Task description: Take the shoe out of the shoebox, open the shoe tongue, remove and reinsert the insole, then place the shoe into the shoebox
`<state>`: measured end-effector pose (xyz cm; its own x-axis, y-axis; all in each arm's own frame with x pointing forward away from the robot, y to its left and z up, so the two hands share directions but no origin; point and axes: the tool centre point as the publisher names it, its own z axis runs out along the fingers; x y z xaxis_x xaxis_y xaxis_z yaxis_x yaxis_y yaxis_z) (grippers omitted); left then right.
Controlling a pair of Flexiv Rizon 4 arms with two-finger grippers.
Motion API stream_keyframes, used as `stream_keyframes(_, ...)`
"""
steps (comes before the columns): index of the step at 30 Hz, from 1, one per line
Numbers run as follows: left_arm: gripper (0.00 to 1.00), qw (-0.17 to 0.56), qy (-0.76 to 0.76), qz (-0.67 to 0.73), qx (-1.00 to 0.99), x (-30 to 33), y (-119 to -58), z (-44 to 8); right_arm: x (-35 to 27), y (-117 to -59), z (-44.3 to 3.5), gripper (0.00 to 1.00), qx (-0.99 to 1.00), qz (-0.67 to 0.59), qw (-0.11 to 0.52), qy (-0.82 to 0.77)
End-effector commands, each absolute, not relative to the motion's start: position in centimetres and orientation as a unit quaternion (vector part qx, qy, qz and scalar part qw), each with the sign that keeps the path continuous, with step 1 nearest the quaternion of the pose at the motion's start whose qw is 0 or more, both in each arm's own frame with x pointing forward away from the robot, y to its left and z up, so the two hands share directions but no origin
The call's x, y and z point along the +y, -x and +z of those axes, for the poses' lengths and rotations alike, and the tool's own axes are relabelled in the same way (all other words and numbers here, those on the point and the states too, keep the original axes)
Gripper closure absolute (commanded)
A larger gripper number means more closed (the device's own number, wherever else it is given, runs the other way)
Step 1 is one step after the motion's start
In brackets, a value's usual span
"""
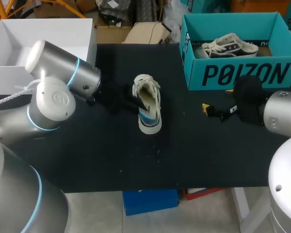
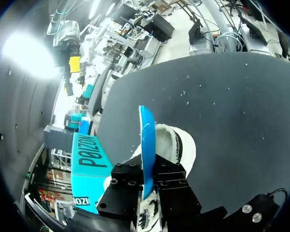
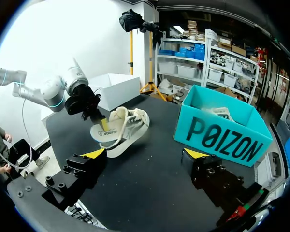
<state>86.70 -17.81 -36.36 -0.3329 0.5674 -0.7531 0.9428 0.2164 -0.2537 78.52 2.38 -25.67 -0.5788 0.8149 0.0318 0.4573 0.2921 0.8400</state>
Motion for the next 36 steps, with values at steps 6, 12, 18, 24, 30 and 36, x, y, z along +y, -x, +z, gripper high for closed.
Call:
stream_keyframes(6, 0.49, 0.268, -0.503, -0.355, 0.741, -18.5, -87.8, -37.1, 2.4, -78.5, -25.7, 0.0, 0.777, 0.431, 0.206, -0.41)
stream_keyframes(12, 0.4, 0.271, -0.511, -0.356, 0.734, -18.7, -86.2, -36.1, 2.4, -78.5, -25.7, 0.0, 0.777, 0.431, 0.206, -0.41)
stream_keyframes(18, 0.61, 0.278, -0.519, -0.351, 0.728, -18.4, -84.5, -34.8, 2.4, -78.5, -25.7, 0.0, 0.777, 0.431, 0.206, -0.41)
stream_keyframes(24, 0.71, 0.278, -0.523, -0.349, 0.727, -18.3, -83.7, -34.7, 2.4, -78.5, -25.7, 0.0, 0.777, 0.431, 0.206, -0.41)
stream_keyframes(30, 1.0, 0.27, -0.522, -0.349, 0.73, -18.1, -83.4, -35.2, 2.4, -78.5, -25.7, 0.0, 0.777, 0.431, 0.206, -0.41)
stream_keyframes(36, 1.0, 0.269, -0.519, -0.351, 0.732, -18.3, -84.2, -35.7, 2.4, -78.5, -25.7, 0.0, 0.777, 0.431, 0.206, -0.41)
